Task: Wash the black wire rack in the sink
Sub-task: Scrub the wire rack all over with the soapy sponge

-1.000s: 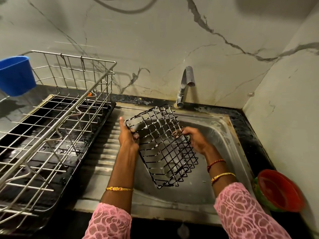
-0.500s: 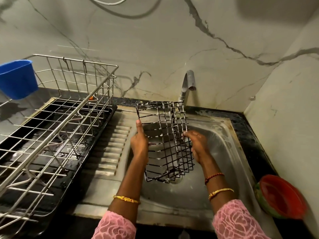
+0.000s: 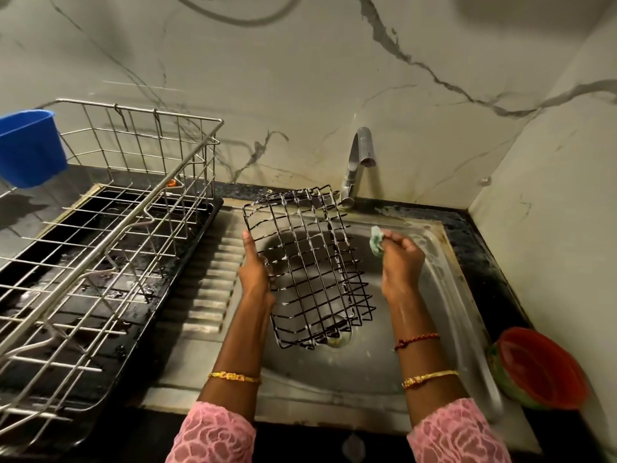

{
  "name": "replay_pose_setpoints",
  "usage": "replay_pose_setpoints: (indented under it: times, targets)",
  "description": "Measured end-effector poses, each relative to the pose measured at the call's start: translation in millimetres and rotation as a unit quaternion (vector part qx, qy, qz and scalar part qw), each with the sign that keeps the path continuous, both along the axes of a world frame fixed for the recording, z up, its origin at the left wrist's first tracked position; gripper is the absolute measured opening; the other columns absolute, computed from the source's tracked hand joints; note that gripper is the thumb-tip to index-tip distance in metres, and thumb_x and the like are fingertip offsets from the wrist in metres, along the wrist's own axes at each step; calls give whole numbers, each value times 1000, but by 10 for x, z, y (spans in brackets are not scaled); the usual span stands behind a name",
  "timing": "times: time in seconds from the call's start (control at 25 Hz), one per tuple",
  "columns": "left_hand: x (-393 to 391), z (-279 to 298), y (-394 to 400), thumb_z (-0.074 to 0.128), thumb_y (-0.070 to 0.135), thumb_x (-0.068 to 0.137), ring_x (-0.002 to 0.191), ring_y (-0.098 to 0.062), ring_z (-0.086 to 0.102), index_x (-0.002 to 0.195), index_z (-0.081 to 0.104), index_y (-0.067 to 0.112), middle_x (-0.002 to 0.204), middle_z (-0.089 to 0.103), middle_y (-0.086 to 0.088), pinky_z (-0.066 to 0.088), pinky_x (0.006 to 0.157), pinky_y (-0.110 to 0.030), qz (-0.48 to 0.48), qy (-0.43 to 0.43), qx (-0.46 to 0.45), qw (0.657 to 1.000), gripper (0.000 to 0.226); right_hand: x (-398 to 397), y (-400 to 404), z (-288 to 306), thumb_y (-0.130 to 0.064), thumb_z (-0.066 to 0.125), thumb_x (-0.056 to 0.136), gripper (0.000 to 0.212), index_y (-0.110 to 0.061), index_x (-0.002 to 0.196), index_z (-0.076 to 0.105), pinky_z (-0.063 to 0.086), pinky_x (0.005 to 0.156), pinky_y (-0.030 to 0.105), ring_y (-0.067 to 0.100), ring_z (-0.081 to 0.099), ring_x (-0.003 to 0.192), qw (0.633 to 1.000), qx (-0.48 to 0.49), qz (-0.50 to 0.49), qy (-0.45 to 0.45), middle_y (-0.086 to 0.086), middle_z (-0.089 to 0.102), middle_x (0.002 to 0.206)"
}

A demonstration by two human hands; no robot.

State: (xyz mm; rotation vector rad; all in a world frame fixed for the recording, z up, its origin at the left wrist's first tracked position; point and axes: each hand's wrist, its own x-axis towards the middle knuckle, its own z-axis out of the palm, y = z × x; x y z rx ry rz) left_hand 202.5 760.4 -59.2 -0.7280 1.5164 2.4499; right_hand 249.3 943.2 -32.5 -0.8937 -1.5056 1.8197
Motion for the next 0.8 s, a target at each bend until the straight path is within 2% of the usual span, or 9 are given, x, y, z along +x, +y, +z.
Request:
replay_pose_setpoints:
  times: [0.12, 0.24, 0.32, 0.44, 0.52, 0.6, 0.64, 0.72, 0.8]
  targets:
    - [12, -42, 44, 51, 81, 67, 95, -26, 65, 131, 52, 9, 121, 64, -10, 57, 79, -44, -16, -22, 9, 1000, 96, 6, -234, -85, -2, 57, 88, 20, -1, 108, 60, 50, 65, 13, 13, 61, 84, 981, 183, 45, -54, 3, 61, 99]
    - [40, -70, 102, 48, 74, 79, 81, -23, 60, 97, 61, 14, 82, 64, -4, 52, 77, -44, -2, -26, -10, 1000, 64, 116, -530, -263, 4, 52, 89, 27, 2, 116, 58, 48, 87, 19, 20, 58, 107, 947, 311, 40, -68, 12, 58, 122]
    - [65, -80, 115, 45, 78, 77, 84, -23, 55, 109, 61, 13, 76, 57, 0, 46, 76, -41, -6, -29, -10, 999, 75, 200, -715, -361, 12, 47, 87, 32, 4, 116, 59, 47, 96, 28, 22, 55, 116, 930, 364, 31, -50, 15, 56, 128]
    - [75, -100, 118, 43, 79, 77, 105, -27, 59, 134, 50, 7, 113, 65, -11, 49, 94, -45, -12, -36, -8, 999, 91, 364, -936, -476, 16, 46, 84, 35, 3, 112, 63, 49, 96, 32, 20, 58, 112, 891, 448, 77, -3, 13, 62, 120]
    - [91, -77, 104, 43, 76, 80, 100, -25, 60, 136, 47, 7, 117, 62, -8, 51, 90, -41, -14, -40, -3, 999, 89, 379, -885, -427, 14, 50, 84, 29, 2, 105, 66, 53, 89, 29, 17, 62, 101, 889, 447, 99, 18, 12, 66, 110]
    - [88, -87, 97, 41, 72, 84, 82, -19, 58, 137, 45, 6, 94, 63, -2, 51, 77, -34, -12, -32, -8, 999, 84, 291, -704, -340, 11, 55, 84, 21, 2, 99, 66, 55, 81, 27, 18, 63, 94, 904, 419, 84, 15, 12, 66, 104]
    - [85, -90, 87, 41, 72, 84, 84, -20, 60, 136, 46, 7, 96, 65, -4, 52, 79, -37, -12, -31, -3, 999, 83, 243, -589, -295, 9, 56, 84, 18, 1, 98, 65, 55, 77, 24, 20, 64, 92, 917, 392, 69, 3, 13, 65, 103]
    - [72, -104, 84, 42, 73, 82, 101, -27, 62, 136, 47, 9, 119, 64, -12, 51, 93, -47, -15, -34, 0, 999, 84, 181, -377, -227, 6, 57, 85, 19, -2, 101, 63, 54, 67, 16, 22, 65, 88, 941, 331, 63, -36, 14, 64, 105]
    - [72, -90, 87, 43, 71, 84, 103, -27, 60, 137, 45, 8, 120, 61, -10, 49, 96, -48, -6, -32, -6, 999, 83, 157, -299, -223, 2, 60, 85, 23, -3, 106, 63, 51, 63, 7, 17, 63, 85, 941, 315, 98, -71, 14, 63, 109]
